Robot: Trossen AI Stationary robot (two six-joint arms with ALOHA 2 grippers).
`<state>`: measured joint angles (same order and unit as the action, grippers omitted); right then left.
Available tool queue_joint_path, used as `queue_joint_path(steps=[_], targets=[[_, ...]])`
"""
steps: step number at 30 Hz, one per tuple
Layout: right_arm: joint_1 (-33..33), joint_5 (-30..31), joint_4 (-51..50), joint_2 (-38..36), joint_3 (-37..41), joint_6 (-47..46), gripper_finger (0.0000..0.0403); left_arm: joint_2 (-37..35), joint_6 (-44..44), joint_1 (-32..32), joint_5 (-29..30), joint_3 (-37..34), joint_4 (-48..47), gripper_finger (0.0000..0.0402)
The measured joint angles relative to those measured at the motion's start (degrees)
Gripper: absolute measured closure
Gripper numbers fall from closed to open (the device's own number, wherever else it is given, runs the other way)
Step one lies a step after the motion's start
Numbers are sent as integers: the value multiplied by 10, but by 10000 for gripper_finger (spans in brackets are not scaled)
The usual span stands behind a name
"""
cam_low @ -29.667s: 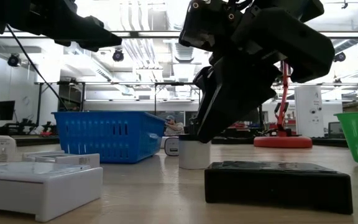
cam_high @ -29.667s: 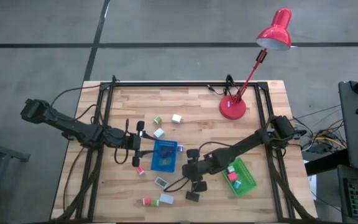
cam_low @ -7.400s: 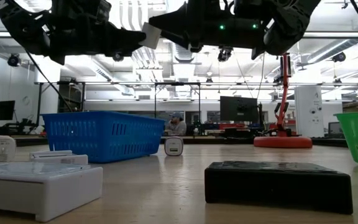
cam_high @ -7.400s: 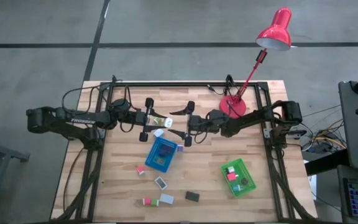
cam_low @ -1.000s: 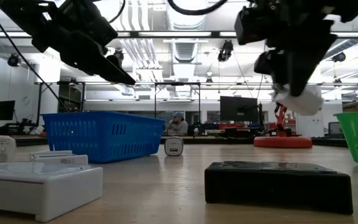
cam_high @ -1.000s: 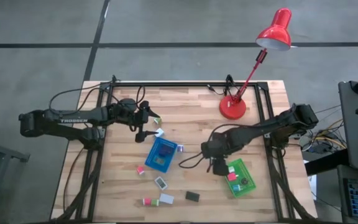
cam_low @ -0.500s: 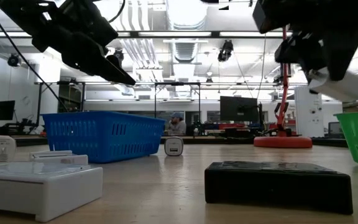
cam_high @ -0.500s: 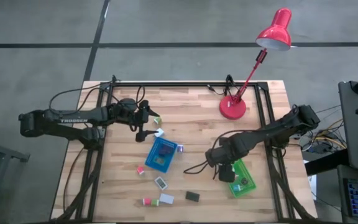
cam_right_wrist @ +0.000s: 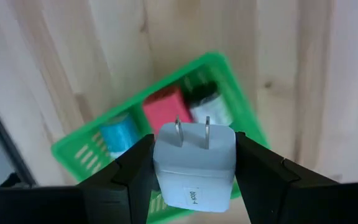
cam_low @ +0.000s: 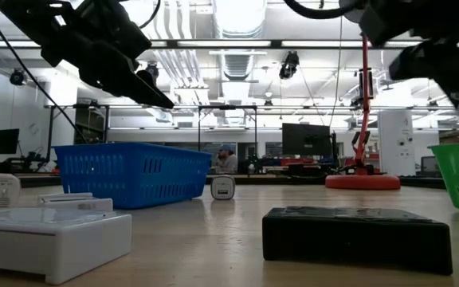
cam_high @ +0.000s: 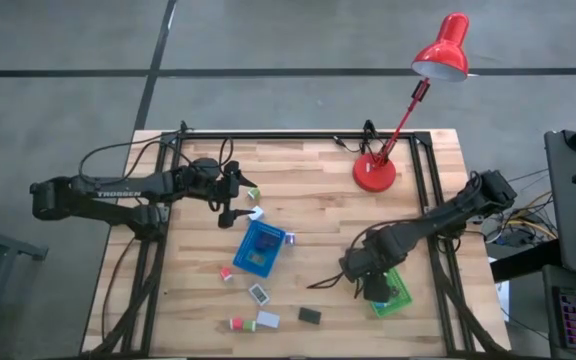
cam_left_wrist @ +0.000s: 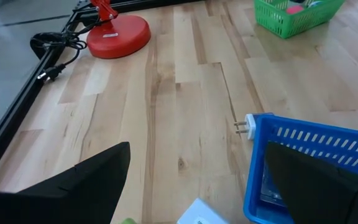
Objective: Pick & Place Office items
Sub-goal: Put the top white charger adapter into the green bin
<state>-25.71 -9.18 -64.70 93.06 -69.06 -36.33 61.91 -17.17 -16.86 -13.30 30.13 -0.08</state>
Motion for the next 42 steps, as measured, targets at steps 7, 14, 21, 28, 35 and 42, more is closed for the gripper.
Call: queue_joint_path(steps=[7,14,21,28,35,42], targets=[[-14,-14,10,0,31,-33,226,0,-2,0,0,1,0,24],[-18,-36,65,0,67,-39,226,0,-2,0,0,2,0,24],[-18,-42,76,1,91,-38,226,0,-4,0,-1,2,0,24],[-18,-44,104,1,107,-38,226,0,-6,0,-1,1,0,24],[-18,-48,113,1,112,-38,226,0,-6,0,-1,1,0,24],[-18,-51,117,1,112,-38,226,0,-6,0,0,1,0,24]])
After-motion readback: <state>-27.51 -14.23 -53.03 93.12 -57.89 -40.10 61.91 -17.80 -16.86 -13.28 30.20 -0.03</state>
